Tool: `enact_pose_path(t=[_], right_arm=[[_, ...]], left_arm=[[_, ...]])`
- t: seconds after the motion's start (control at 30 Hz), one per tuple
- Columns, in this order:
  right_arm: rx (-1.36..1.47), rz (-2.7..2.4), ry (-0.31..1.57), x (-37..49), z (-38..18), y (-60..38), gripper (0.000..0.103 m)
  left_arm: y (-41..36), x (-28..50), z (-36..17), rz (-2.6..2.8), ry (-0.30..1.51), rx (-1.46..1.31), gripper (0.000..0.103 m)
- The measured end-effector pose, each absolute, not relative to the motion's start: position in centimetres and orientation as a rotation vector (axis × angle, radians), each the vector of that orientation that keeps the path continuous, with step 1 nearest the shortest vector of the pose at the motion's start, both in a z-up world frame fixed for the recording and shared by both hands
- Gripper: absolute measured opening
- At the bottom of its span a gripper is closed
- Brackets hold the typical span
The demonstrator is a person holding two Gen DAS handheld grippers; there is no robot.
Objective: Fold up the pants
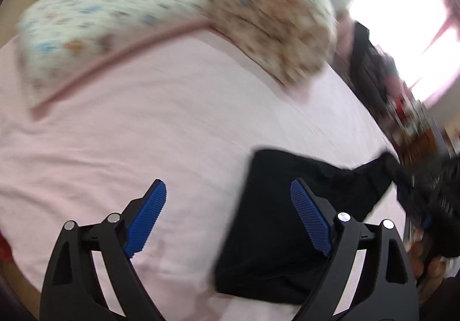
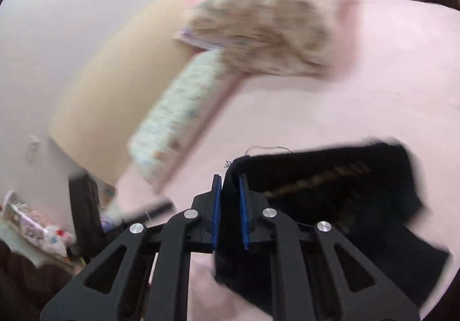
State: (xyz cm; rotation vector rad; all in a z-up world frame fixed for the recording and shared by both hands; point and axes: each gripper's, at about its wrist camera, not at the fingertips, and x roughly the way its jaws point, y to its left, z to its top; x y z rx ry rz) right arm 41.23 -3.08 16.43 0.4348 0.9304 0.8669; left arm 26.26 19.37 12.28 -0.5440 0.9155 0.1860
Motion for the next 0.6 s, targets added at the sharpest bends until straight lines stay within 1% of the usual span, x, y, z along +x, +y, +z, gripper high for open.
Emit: enact_pose_path(t=[0.03,0.07,0.1,0.13,0.2,0.23,0.27,0.3,0.33,0.4,0.43,0.47,0.5,0.53,0.57,0.6], right_arm=[[0.438,0.898,0.932,42.1,16.6,-0.4,0.012],[0.429,0.934,0.93,42.7,16.8,2.4,0.005],[0.422,0.983,0.93,43.4,16.9,5.9,0.001],[0.418,1.026,0.936,44.1,16.8,9.2,0.0],[0.313,1.077,0.959,44.3,16.6,16.2,0.0],[0.262,1.092,0.993,44.4,16.0,19.0,0.0],[0.208,1.088,1.07,44.3,14.8,22.0,0.0],[0.202,1.09,1.103,44.1,14.3,23.0,0.0],[0.216,1.092,1.096,43.1,14.3,22.6,0.0],[0.241,1.041,1.006,41.2,15.2,18.9,0.0],[0.261,0.995,0.977,40.8,15.3,16.5,0.006],[0.284,0.899,0.947,40.3,15.0,12.3,0.025],[0.283,0.806,0.934,39.9,14.6,9.1,0.038],[0.266,0.692,0.919,39.6,14.2,5.9,0.057],[0.211,0.53,0.909,39.1,13.6,1.4,0.063],[0.155,0.434,0.9,38.8,13.2,-1.4,0.063]], left_arm=[[20.8,25.5,12.7,0.239,0.898,-0.549,0.09],[21.8,24.8,13.0,0.272,0.889,-0.55,0.09],[22.9,24.3,13.4,0.305,0.883,-0.55,0.09],[24.1,23.4,13.6,0.355,0.88,-0.547,0.09],[25.7,21.9,13.9,0.409,0.88,-0.56,0.09],[26.4,21.2,13.8,0.436,0.884,-0.568,0.09],[27.3,20.3,13.8,0.463,0.887,-0.574,0.09],[27.9,19.7,13.7,0.477,0.894,-0.578,0.09],[28.5,19.3,13.5,0.48,0.909,-0.581,0.09],[29.2,19.0,12.8,0.466,0.919,-0.586,0.092],[29.5,19.0,12.3,0.45,0.929,-0.597,0.093],[29.4,19.2,11.6,0.421,0.935,-0.623,0.094],[29.3,19.7,10.9,0.39,0.948,-0.654,0.094],[29.1,20.3,10.2,0.363,0.96,-0.678,0.094],[28.7,21.5,9.3,0.307,0.972,-0.704,0.094],[28.2,22.8,8.6,0.271,0.997,-0.703,0.094]])
